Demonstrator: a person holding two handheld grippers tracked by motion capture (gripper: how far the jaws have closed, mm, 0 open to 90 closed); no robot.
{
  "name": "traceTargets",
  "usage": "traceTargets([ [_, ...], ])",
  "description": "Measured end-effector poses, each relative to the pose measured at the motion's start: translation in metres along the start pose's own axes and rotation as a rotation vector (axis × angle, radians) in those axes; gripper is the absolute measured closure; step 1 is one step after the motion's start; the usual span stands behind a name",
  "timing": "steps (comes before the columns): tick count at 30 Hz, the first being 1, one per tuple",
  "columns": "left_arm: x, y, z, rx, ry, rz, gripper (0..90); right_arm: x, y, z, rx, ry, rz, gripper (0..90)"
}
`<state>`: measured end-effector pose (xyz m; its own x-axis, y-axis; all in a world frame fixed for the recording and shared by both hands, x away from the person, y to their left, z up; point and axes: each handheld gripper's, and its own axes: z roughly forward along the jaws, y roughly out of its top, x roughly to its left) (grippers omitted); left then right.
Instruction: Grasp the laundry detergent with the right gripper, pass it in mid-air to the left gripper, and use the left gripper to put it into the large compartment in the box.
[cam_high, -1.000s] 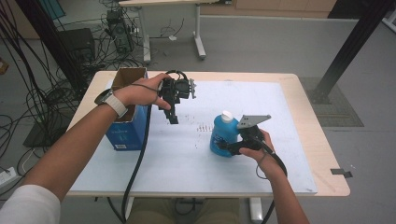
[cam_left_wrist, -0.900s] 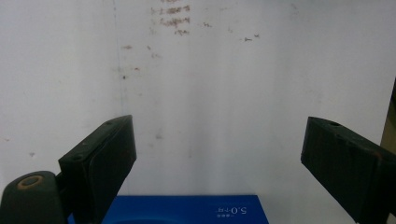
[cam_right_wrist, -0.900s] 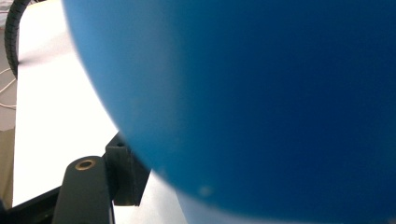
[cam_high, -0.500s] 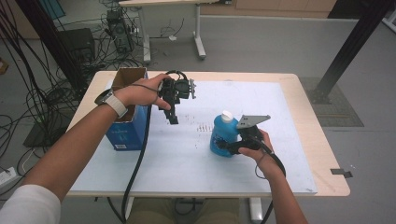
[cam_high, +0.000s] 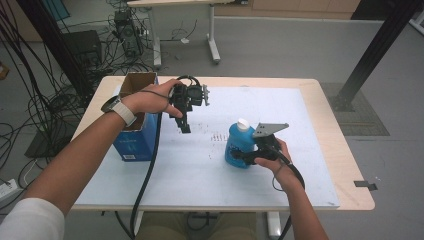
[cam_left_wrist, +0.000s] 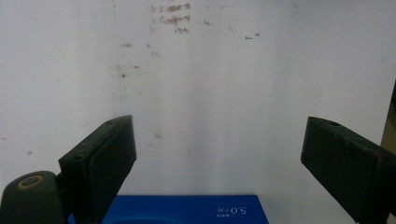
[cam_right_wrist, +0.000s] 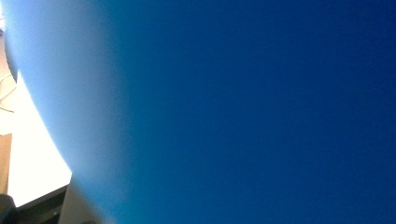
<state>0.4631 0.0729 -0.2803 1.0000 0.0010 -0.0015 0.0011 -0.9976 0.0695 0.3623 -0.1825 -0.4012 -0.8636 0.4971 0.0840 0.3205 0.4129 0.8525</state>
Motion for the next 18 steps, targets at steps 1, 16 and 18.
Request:
traceTargets([
  [1,0.0003,-0.0002,-0.0001,0.001,0.001,0.0,10.7,-0.0002,0.0001,-0.0001,-0.001,-0.001,0.0,33.8],
  [16,0.0001,-0.0002,0.001,0.001,-0.003,-0.004,10.7,-0.0006,0.0008,0.002,-0.009,0.007,-0.001,36.4],
  [18,0.0002,-0.0004,0.0012,0.003,-0.004,-0.004,10.7,-0.001,0.001,0.0024,-0.014,0.008,0.001,37.5],
])
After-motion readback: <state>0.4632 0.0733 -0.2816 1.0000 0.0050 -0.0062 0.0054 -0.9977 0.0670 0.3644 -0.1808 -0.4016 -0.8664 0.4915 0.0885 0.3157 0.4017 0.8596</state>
